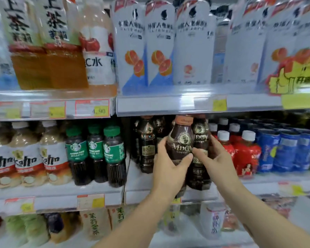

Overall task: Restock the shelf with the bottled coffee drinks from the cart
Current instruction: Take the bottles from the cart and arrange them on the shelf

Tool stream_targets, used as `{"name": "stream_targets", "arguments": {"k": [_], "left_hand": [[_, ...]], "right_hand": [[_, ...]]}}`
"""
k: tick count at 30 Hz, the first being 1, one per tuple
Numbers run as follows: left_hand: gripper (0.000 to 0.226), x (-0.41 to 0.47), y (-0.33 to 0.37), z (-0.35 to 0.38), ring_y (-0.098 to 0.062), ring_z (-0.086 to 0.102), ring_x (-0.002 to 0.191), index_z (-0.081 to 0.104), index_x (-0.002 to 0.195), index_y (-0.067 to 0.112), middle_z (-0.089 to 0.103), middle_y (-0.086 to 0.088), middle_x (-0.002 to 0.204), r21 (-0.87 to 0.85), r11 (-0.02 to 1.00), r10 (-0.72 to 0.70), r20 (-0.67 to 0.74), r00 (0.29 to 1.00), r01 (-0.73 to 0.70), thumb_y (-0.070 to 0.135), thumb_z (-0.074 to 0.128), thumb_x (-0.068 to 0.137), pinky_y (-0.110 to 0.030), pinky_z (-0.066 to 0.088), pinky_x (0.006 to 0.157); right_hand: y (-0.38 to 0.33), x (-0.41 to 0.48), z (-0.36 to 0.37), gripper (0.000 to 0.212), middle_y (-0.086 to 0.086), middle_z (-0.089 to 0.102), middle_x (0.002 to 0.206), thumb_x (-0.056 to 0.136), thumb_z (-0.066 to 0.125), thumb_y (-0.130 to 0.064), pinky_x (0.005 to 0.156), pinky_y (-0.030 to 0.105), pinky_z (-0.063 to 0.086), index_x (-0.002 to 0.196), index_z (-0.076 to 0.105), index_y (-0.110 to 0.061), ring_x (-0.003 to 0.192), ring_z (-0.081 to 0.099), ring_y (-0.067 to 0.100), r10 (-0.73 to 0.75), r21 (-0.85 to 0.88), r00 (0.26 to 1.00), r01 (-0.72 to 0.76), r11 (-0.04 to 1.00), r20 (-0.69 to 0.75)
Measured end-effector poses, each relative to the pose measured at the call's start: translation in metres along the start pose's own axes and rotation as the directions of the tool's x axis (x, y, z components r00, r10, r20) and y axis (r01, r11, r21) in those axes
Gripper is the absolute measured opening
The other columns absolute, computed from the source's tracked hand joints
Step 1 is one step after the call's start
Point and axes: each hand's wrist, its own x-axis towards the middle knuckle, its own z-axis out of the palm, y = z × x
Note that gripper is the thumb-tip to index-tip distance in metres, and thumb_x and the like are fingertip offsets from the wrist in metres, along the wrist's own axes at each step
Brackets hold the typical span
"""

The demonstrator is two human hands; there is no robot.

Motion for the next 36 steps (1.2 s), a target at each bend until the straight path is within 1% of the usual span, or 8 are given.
{"name": "stream_targets", "arguments": {"k": [5, 12, 14, 20, 23, 25, 29, 36], "left_hand": [[0.067, 0.022, 0.003, 0.011, 0.017, 0.056, 0.081, 0.033, 0.138, 0.029, 0.054, 0.009, 0.121, -0.06, 0.998, -0.035, -0.019, 0.999, 0.034, 0.027, 0.069, 0.082, -0.019, 0.043, 0.087], [0.072, 0.048, -0.005, 0.01, -0.007, 0.055, 0.107, 0.027, 0.141, 0.028, 0.05, 0.002, 0.127, 0.031, 0.999, -0.007, -0.087, 0.996, 0.01, 0.023, 0.069, 0.083, -0.024, 0.043, 0.096], [0.068, 0.045, -0.015, 0.011, -0.012, 0.051, 0.117, 0.032, 0.139, 0.024, 0.047, 0.002, 0.131, 0.088, 0.996, 0.023, -0.099, 0.995, -0.015, 0.018, 0.069, 0.082, -0.014, 0.041, 0.094], [0.086, 0.032, -0.028, 0.011, 0.016, 0.016, 0.119, -0.005, 0.149, 0.029, 0.014, 0.01, 0.148, 0.258, 0.957, 0.161, -0.101, 0.982, -0.131, 0.03, 0.059, 0.09, 0.006, 0.015, 0.091], [0.095, 0.021, -0.026, 0.007, -0.012, 0.034, 0.131, -0.013, 0.146, 0.028, 0.011, 0.0, 0.151, 0.513, 0.841, 0.25, -0.088, 0.964, -0.171, 0.032, 0.062, 0.088, -0.018, 0.034, 0.098], [0.1, 0.02, -0.036, 0.003, -0.024, 0.037, 0.125, 0.009, 0.149, 0.014, 0.022, -0.009, 0.143, 0.696, 0.684, 0.39, -0.098, 0.916, -0.217, 0.032, 0.074, 0.075, -0.036, 0.044, 0.096], [0.092, 0.026, -0.049, -0.01, -0.036, 0.029, 0.128, 0.028, 0.143, 0.01, 0.027, -0.019, 0.142, 0.844, 0.488, 0.509, -0.069, 0.858, -0.222, 0.044, 0.071, 0.069, -0.055, 0.037, 0.098], [0.091, 0.049, -0.059, -0.022, -0.044, 0.023, 0.132, 0.029, 0.143, 0.019, 0.027, -0.018, 0.142, 0.907, 0.381, 0.427, 0.001, 0.904, -0.181, 0.058, 0.061, 0.067, -0.071, 0.028, 0.095]], "right_hand": [[-0.001, 0.024, 0.002, 0.048, -0.005, 0.067, 0.112, 0.082, 0.07, -0.021, 0.095, 0.042, 0.051, 0.128, 0.054, -0.024, 0.106, 0.063, 0.012, 0.016, 0.023, 1.0, -0.015, 1.0, -0.027], [0.013, 0.032, 0.019, 0.062, -0.007, 0.053, 0.124, 0.085, 0.067, -0.013, 0.102, 0.031, 0.041, 0.138, 0.037, -0.023, 0.115, 0.049, 0.006, 0.014, 0.009, 0.999, -0.014, 1.0, -0.05], [0.021, 0.032, 0.021, 0.059, -0.007, 0.053, 0.127, 0.086, 0.065, -0.012, 0.104, 0.031, 0.041, 0.137, 0.038, -0.024, 0.117, 0.049, 0.004, 0.004, 0.003, 0.999, -0.003, 1.0, -0.037], [0.034, 0.031, 0.023, 0.062, -0.023, 0.047, 0.13, 0.09, 0.06, -0.016, 0.092, 0.007, 0.036, 0.143, 0.03, -0.029, 0.117, 0.042, -0.017, -0.063, -0.076, 0.997, 0.066, 0.995, 0.041], [0.038, 0.03, 0.023, 0.063, -0.024, 0.045, 0.134, 0.091, 0.058, -0.02, 0.097, 0.01, 0.036, 0.145, 0.027, -0.031, 0.121, 0.041, -0.015, -0.079, -0.13, 0.995, 0.087, 0.988, 0.062], [0.041, 0.029, 0.022, 0.067, -0.02, 0.047, 0.136, 0.09, 0.06, -0.019, 0.104, 0.022, 0.037, 0.146, 0.024, -0.031, 0.125, 0.042, -0.007, -0.076, -0.167, 0.993, 0.089, 0.982, 0.085], [0.046, 0.026, 0.022, 0.082, -0.016, 0.049, 0.131, 0.083, 0.069, -0.012, 0.106, 0.031, 0.037, 0.144, 0.021, -0.037, 0.125, 0.043, 0.002, -0.058, -0.3, 0.992, 0.09, 0.95, 0.116], [0.046, 0.028, 0.023, 0.083, -0.008, 0.048, 0.136, 0.079, 0.072, -0.013, 0.107, 0.037, 0.038, 0.145, 0.025, -0.031, 0.128, 0.042, 0.009, -0.08, -0.396, 0.993, 0.11, 0.912, 0.09]]}}
